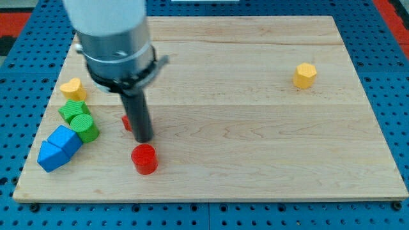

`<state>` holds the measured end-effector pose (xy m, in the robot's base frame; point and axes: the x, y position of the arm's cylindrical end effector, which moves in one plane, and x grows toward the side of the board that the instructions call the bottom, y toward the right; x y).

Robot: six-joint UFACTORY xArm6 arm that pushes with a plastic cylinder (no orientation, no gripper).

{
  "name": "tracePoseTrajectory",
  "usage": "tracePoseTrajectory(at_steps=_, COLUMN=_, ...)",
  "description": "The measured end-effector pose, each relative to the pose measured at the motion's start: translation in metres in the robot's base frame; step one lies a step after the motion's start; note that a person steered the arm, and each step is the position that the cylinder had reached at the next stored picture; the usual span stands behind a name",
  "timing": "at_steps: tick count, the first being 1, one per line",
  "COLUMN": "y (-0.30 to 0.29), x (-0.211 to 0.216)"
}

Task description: Place the red star parallel to the right of the green star

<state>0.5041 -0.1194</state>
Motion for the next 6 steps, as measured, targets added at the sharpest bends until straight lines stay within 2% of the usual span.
tracePoseTrajectory(at_steps=1, y=-0.003, x=-0.019)
tracePoseTrajectory(at_steps=2, y=0.030, x=-0.034)
tracePoseTrajectory(at_steps=3, y=0.038, x=-0.056)
tracePoseTrajectory(at_steps=4, y=0.009, x=-0.052)
tracePoseTrajectory(at_steps=6, y=0.008, x=-0.017)
